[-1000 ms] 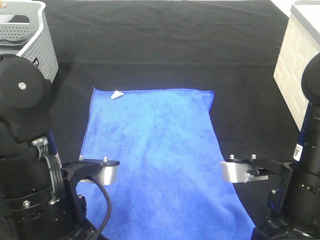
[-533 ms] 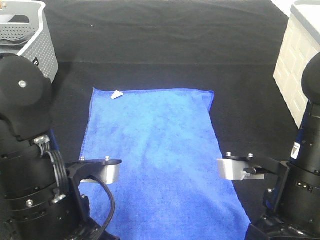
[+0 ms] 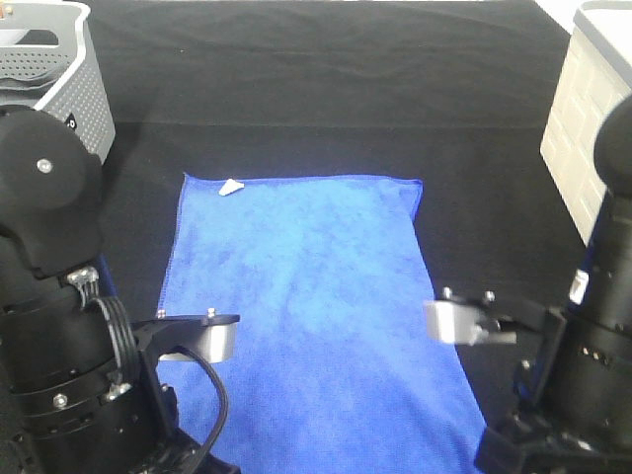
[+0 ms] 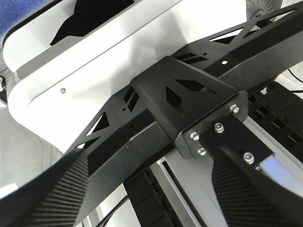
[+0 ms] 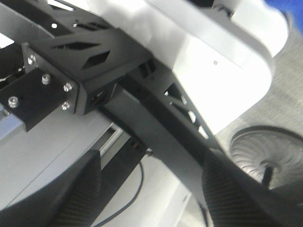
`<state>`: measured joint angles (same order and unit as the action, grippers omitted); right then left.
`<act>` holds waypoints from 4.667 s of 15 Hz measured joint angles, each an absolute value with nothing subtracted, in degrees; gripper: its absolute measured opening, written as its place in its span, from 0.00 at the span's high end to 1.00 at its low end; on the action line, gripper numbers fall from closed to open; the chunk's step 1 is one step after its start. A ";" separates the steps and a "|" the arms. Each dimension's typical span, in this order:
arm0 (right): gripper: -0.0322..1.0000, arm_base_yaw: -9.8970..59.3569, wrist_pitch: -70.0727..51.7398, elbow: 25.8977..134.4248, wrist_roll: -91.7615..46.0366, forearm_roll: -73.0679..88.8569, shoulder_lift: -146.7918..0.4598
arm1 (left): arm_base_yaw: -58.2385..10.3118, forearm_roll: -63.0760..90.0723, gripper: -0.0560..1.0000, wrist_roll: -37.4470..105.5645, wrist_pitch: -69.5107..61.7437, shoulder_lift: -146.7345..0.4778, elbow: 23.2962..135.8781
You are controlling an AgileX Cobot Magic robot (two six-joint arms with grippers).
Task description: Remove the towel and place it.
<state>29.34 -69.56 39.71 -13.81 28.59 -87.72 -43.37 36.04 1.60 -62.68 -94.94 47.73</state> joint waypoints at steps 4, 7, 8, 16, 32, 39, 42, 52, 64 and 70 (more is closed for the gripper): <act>0.35 24.58 -69.79 53.06 -12.09 19.77 -85.83 | -39.08 27.22 0.28 2.64 -64.40 -94.94 55.23; 0.35 13.01 -68.07 62.28 -12.26 21.14 -86.00 | -28.76 21.66 0.28 4.87 -64.34 -95.34 63.08; 0.35 11.57 -67.72 63.77 -12.32 21.72 -86.29 | -24.92 21.31 0.28 6.30 -64.29 -96.37 66.86; 0.35 6.25 -69.67 100.38 -14.09 21.83 -112.13 | -13.12 20.63 0.28 7.51 -64.29 -115.68 98.09; 0.35 1.72 -68.98 114.59 -24.06 29.85 -139.69 | -5.90 26.87 0.28 14.55 -63.25 -143.64 120.32; 0.35 1.60 -63.48 114.65 -25.78 28.36 -140.49 | -4.47 30.02 0.28 17.82 -59.13 -146.10 120.72; 0.35 1.60 -62.85 114.76 -25.78 28.53 -142.09 | -4.35 30.83 0.28 17.99 -59.24 -146.51 121.12; 0.35 1.78 -58.27 115.11 -24.06 29.74 -144.21 | -4.81 31.17 0.28 17.99 -59.01 -146.56 121.24; 0.42 9.57 -51.51 115.57 -22.57 27.10 -144.84 | -12.09 33.69 0.30 17.99 -56.44 -147.02 121.24; 0.94 9.63 -49.62 115.57 -20.40 22.29 -145.02 | -12.15 29.39 0.89 17.42 -56.26 -147.59 121.24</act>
<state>9.63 -49.62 115.57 -20.40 22.29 -145.02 -12.15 29.39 17.42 -56.26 -147.59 121.24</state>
